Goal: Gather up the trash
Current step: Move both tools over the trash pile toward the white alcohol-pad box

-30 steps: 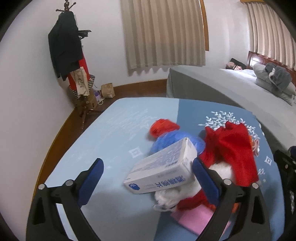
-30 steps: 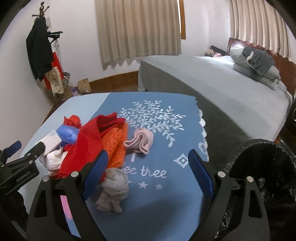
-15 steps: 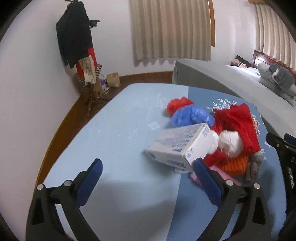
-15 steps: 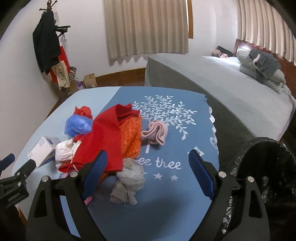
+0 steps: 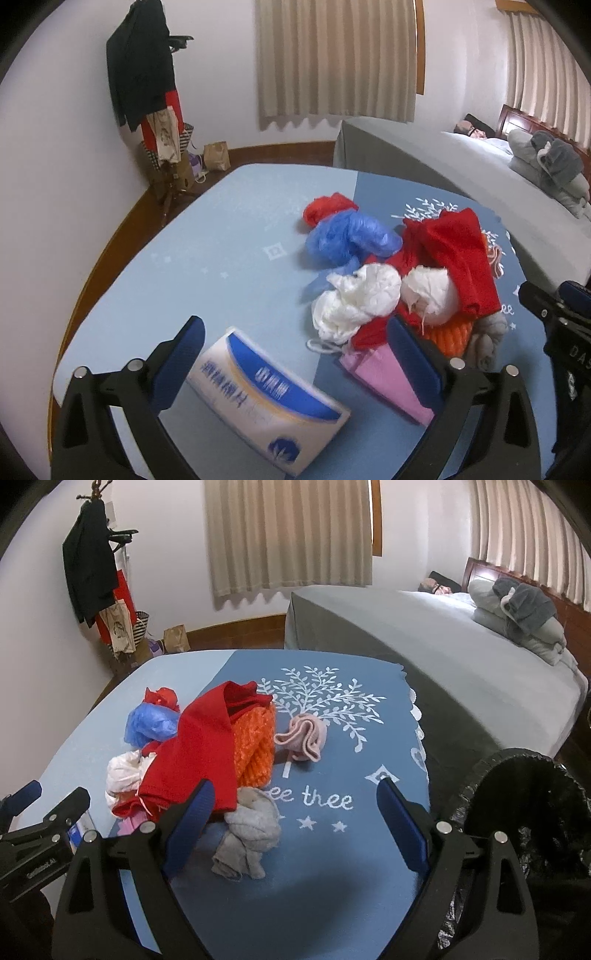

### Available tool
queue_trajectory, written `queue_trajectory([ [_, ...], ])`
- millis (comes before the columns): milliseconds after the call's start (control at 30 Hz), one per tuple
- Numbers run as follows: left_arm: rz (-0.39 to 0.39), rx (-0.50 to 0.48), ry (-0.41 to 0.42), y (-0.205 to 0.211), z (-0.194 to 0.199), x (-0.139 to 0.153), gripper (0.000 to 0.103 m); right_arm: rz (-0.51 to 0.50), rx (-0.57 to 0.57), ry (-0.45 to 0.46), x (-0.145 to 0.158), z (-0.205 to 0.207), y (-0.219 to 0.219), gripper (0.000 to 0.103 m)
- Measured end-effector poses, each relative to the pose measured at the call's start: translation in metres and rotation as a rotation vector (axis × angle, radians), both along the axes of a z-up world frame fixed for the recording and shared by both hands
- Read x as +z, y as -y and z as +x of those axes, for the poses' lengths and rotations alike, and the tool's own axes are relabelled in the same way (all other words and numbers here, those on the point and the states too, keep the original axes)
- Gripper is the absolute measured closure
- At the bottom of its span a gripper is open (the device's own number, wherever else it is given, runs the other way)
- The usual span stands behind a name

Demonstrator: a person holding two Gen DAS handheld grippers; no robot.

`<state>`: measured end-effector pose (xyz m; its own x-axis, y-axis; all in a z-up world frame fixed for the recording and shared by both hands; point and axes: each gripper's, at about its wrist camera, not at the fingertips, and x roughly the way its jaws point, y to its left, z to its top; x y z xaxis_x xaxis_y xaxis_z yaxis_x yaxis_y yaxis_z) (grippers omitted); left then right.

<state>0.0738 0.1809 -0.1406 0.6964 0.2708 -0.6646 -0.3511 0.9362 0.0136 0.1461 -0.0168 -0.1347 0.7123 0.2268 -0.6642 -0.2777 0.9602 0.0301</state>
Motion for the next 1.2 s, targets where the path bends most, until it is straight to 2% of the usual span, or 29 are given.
queue_trajectory([
  [167,0.022,0.012,-0.009,-0.004,-0.023,-0.003,0.006,0.001,0.003,-0.018,-0.007,-0.006,0.003,0.016],
  [433,0.006,0.039,-0.04,-0.011,-0.05,-0.013,0.006,0.001,0.014,-0.029,-0.011,-0.014,0.002,0.016],
  [600,0.004,0.027,-0.04,-0.005,-0.043,-0.017,0.006,-0.004,0.017,-0.024,-0.011,-0.016,0.003,0.016],
  [700,-0.009,0.028,-0.067,-0.003,-0.035,-0.025,0.006,-0.006,0.012,-0.022,-0.01,-0.016,0.004,0.016],
  [1133,-0.109,0.043,-0.136,-0.017,-0.011,-0.051,0.006,-0.027,0.01,-0.04,-0.018,-0.016,0.004,0.016],
  [1200,-0.132,0.029,-0.139,-0.023,-0.006,-0.054,0.012,-0.028,0.005,-0.046,-0.021,-0.015,0.005,0.016],
])
